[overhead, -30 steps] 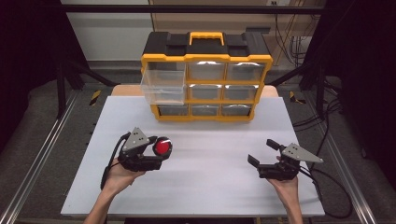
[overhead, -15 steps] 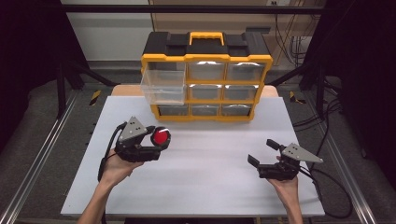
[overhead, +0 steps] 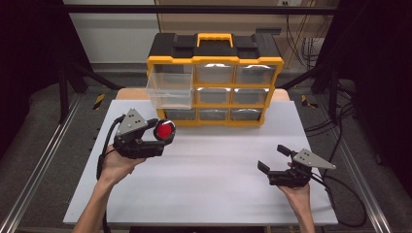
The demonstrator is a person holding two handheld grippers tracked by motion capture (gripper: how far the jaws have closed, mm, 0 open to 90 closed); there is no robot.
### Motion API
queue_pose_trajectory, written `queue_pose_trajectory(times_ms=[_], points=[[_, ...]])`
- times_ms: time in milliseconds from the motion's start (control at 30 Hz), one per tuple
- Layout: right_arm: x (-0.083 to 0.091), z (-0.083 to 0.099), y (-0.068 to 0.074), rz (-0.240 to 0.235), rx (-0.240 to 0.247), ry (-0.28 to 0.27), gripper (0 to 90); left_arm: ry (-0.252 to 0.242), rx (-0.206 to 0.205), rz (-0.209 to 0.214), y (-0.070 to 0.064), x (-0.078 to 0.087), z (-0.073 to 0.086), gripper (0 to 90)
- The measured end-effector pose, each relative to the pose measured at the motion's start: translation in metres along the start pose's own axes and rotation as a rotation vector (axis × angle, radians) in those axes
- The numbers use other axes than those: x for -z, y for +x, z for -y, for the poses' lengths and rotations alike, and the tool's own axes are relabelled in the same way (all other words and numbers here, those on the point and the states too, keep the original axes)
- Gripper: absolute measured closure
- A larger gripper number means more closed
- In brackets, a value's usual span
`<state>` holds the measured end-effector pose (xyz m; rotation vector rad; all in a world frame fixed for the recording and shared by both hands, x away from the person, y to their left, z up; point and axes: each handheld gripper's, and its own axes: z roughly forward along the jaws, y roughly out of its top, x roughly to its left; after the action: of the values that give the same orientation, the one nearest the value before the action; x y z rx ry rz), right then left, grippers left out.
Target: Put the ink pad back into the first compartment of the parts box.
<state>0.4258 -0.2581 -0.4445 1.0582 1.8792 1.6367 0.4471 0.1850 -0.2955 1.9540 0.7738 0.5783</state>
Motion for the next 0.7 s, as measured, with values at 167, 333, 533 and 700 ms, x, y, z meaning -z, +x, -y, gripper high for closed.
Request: queue_pose_trajectory(times_ms=[167,333,533,700], points=[[0.000,0.000,0.000,0.000,0.003,0.000,0.3,-0.011,-0.002,-0.009,0.002,0.004,-0.008,29.2],[0.000,0.000,0.000,-0.001,0.002,0.002,0.3,-0.024,-0.004,-0.020,0.006,0.009,-0.018,29.2],[0.000,0.000,0.000,0.000,0.002,0.000,0.3,-0.042,-0.010,-0.028,0.007,0.014,-0.029,29.2],[0.000,0.000,0.000,-0.002,0.001,0.003,0.3,-0.051,-0.013,-0.036,0.008,0.016,-0.038,29.3]])
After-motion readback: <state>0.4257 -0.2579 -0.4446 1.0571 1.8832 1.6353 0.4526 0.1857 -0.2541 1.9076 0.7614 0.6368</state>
